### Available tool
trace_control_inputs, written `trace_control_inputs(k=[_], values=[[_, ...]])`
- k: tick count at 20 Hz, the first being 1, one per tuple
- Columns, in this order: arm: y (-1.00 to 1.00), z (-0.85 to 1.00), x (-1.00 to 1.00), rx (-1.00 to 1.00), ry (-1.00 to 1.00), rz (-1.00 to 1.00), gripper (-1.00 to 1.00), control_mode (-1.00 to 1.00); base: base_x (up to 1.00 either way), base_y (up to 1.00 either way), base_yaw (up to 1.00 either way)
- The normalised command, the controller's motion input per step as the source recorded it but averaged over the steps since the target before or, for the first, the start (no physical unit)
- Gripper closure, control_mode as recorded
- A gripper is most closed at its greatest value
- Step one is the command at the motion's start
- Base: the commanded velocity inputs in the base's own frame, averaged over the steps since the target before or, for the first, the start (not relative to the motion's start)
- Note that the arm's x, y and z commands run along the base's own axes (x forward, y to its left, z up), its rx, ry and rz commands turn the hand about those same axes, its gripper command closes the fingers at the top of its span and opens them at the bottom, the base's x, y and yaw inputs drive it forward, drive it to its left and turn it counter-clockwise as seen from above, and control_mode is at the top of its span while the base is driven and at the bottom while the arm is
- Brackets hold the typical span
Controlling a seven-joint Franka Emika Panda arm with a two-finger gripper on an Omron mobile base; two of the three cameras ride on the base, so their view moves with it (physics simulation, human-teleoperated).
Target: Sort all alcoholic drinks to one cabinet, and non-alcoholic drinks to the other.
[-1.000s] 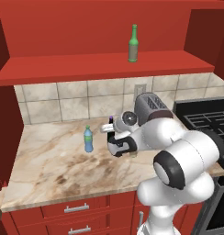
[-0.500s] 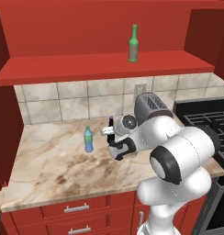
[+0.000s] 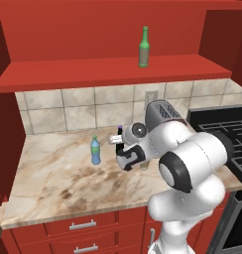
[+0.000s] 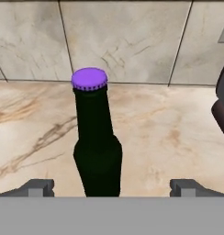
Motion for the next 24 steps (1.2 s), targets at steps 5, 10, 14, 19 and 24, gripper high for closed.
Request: trace_control_inputs(k=[5, 10, 14, 19, 24], values=[[0.02, 0.00, 0.19, 0.00, 0.00, 0.00, -1.00, -1.00, 0.00, 0.00, 0.00], [0.05, 0.00, 0.20, 0.00, 0.01, 0.00, -1.00, -1.00, 0.00, 0.00, 0.00], [0.06, -0.01, 0.17, 0.00, 0.02, 0.00, -1.00, -1.00, 0.00, 0.00, 0.00], [0.04, -0.10, 0.13, 0.00, 0.01, 0.00, -1.00, -1.00, 0.00, 0.00, 0.00], [0.02, -0.10, 0.15, 0.00, 0.00, 0.00, -1.00, -1.00, 0.00, 0.00, 0.00]])
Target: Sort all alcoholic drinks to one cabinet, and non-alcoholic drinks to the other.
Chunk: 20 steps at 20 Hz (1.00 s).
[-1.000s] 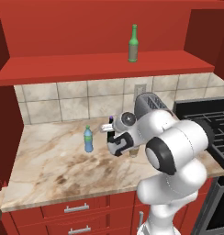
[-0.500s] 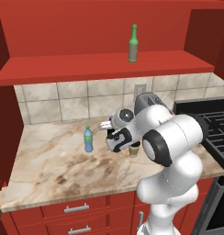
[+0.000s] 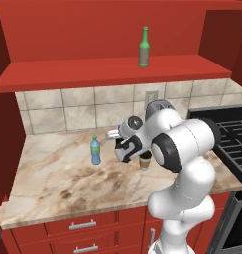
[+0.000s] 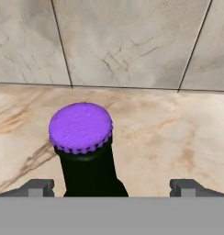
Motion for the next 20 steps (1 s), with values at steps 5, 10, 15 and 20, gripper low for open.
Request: trace_control_inputs(k=[5, 10, 15, 20], values=[[0.01, -0.09, 0.13, 0.00, 0.00, 0.00, -1.00, -1.00, 0.00, 0.00, 0.00], [0.06, -0.10, 0.08, 0.00, 0.00, 0.00, -1.00, -1.00, 0.00, 0.00, 0.00], [0.09, -0.10, 0.08, 0.00, 0.00, 0.00, -1.00, -1.00, 0.00, 0.00, 0.00], [0.08, -0.07, 0.01, 0.00, 0.00, 0.00, 1.00, -1.00, 0.00, 0.00, 0.00]])
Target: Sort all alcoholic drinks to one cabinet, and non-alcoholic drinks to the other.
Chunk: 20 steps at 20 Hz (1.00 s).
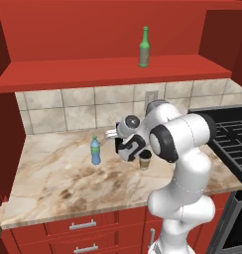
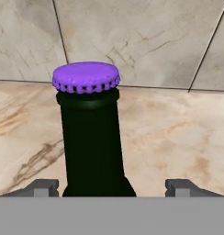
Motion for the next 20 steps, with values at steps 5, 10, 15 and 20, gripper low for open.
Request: trace_control_inputs(k=[5, 10, 15, 20], values=[[0.05, 0.00, 0.00, 0.00, 0.00, 0.00, 1.00, -1.00, 0.00, 0.00, 0.00], [0.00, 0.26, -0.07, 0.00, 0.00, 0.00, 1.00, -1.00, 0.00, 0.00, 0.00], [0.00, 0.87, -0.34, 0.01, -0.01, 0.00, 1.00, -1.00, 0.00, 0.00, 0.00], [0.00, 1.00, -0.63, 0.02, -0.05, 0.00, 1.00, -1.00, 0.00, 0.00, 0.00]])
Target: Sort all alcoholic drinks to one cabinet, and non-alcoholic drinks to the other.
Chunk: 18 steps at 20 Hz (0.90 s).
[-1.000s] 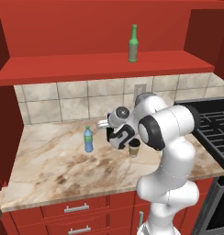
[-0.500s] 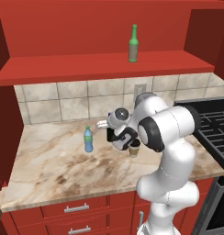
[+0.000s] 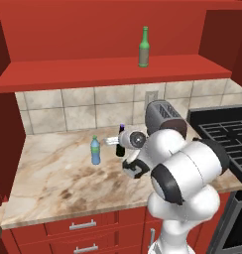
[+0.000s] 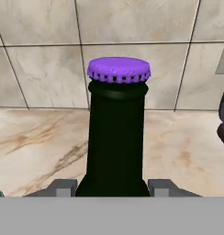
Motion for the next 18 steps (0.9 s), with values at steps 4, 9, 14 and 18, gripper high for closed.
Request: trace_control_inputs(k=[4, 9, 14, 18], values=[[0.00, 1.00, -0.57, 0.04, -0.03, 0.00, 1.00, -1.00, 0.00, 0.00, 0.00], [0.00, 1.00, -0.39, 0.01, -0.02, 0.00, 1.00, -1.00, 0.00, 0.00, 0.00], [0.00, 1.00, -0.25, 0.00, 0.00, 0.00, 1.00, -1.00, 0.00, 0.00, 0.00], [0.00, 1.00, -0.31, 0.00, 0.00, 0.00, 1.00, -1.00, 0.00, 0.00, 0.00]])
